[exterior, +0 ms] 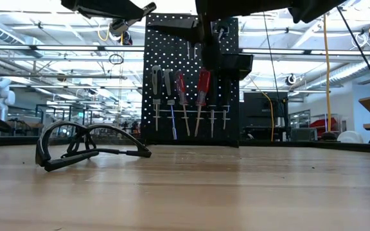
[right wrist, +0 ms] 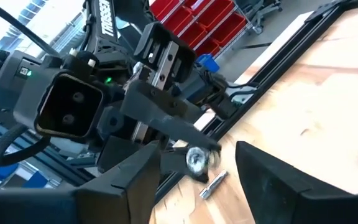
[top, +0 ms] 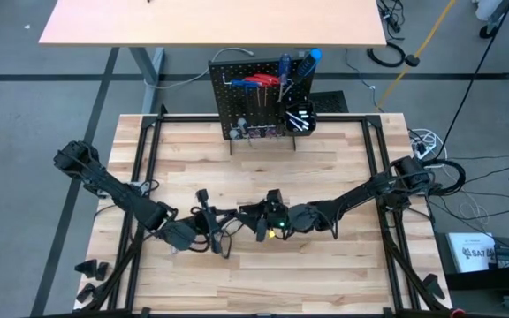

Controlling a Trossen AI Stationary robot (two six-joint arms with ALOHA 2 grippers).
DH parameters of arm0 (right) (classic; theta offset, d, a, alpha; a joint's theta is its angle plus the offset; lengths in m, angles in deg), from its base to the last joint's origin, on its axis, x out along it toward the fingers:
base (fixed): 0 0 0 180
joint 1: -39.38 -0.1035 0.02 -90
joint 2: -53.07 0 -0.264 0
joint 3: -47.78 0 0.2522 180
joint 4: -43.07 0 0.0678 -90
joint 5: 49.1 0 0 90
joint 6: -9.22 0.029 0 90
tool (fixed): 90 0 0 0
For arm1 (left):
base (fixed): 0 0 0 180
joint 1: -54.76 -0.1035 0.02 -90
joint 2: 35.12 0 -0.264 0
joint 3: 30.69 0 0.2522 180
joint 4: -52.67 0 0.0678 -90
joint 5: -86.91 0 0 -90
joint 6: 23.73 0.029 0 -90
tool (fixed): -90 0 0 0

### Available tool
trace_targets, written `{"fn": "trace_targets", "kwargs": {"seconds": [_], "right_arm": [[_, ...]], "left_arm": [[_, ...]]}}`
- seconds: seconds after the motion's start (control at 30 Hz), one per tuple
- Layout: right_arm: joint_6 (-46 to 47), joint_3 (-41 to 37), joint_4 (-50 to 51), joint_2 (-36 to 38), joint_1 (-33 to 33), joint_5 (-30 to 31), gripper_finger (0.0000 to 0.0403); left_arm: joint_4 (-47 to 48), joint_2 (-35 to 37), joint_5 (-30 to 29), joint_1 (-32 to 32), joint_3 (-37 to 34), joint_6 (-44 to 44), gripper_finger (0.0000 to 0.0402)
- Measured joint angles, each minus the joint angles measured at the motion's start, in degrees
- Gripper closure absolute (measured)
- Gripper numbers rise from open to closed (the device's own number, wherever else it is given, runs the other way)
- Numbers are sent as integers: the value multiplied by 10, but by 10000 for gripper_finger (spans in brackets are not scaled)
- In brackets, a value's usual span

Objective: Hang tools onto peg board
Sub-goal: Put the right extension bar into the black bin on the peg board

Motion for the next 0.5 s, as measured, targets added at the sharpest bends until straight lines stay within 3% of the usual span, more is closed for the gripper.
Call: {"fn": "trace_targets", "kwargs": {"seconds": [0.13,0.5], "right_arm": [[-9,0,0,0,9,0,220],[-15,0,31,0,16,17,300]], "left_arm": [[0,0,30,-17,0,-2,376],[16,0,33,-48,0,-45,376]]}}
